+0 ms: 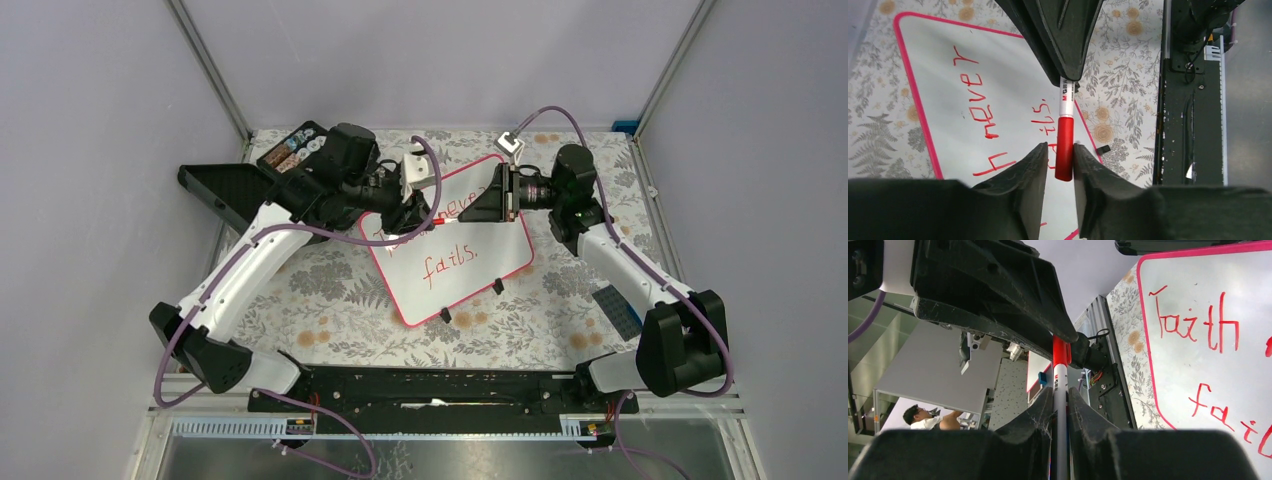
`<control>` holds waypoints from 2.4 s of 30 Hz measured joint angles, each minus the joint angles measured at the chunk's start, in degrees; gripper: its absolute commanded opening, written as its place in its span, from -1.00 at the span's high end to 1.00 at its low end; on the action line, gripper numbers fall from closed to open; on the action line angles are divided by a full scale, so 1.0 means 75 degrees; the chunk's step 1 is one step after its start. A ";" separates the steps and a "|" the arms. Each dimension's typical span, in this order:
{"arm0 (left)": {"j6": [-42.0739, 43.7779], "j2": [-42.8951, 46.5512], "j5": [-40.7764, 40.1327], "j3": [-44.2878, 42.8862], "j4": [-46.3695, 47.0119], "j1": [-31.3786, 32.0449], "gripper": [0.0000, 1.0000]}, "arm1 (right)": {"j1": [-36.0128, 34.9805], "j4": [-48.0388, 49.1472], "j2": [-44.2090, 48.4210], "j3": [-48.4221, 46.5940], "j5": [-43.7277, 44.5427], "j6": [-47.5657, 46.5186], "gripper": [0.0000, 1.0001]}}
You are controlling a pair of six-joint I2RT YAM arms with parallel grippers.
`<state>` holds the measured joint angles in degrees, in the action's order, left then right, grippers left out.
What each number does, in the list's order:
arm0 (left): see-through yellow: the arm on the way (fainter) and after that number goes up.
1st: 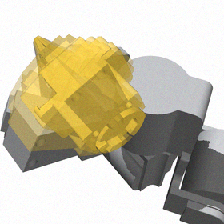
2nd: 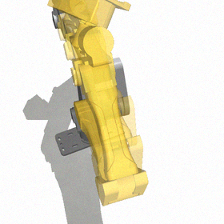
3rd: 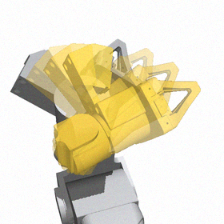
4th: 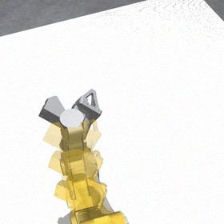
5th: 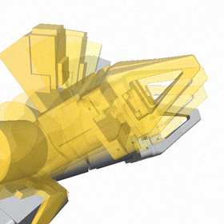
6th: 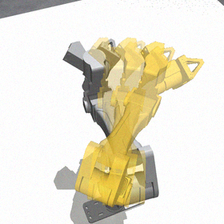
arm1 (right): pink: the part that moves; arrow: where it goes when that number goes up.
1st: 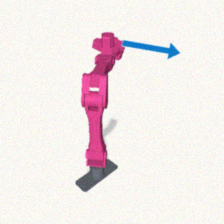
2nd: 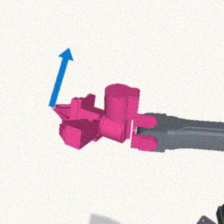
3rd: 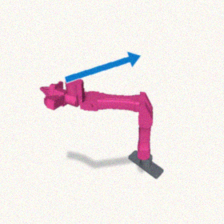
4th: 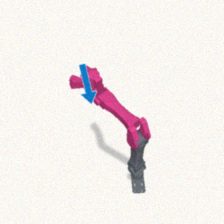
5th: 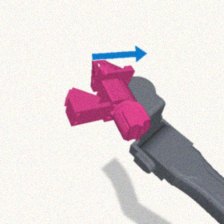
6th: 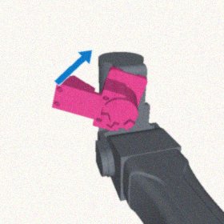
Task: Write a sentence on the whiteboard
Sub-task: Pass from the right arm to the left, then pass from the left arm to the right
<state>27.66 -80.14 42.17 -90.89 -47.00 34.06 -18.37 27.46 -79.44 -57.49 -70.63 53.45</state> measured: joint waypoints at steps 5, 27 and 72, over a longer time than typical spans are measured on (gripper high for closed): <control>0.0137 -0.0137 -0.0312 0.0000 -0.0125 0.0224 0.48 | -0.0050 -0.0315 0.0000 -0.0003 0.0090 -0.0221 1.00; 0.0361 -0.0603 -0.1297 -0.0437 -0.0988 0.0903 1.00 | -0.0353 -0.1737 0.0000 -0.0248 0.0256 -0.1443 1.00; -0.1425 -0.1478 0.0458 -0.0303 -0.1419 0.0050 1.00 | 0.1003 -0.9608 0.0874 -0.3917 0.2352 -0.9696 -0.65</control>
<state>16.97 -91.22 45.60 -93.17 -57.65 34.44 -10.85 -44.60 -72.88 -86.87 -52.99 -19.27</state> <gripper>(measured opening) 0.149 0.834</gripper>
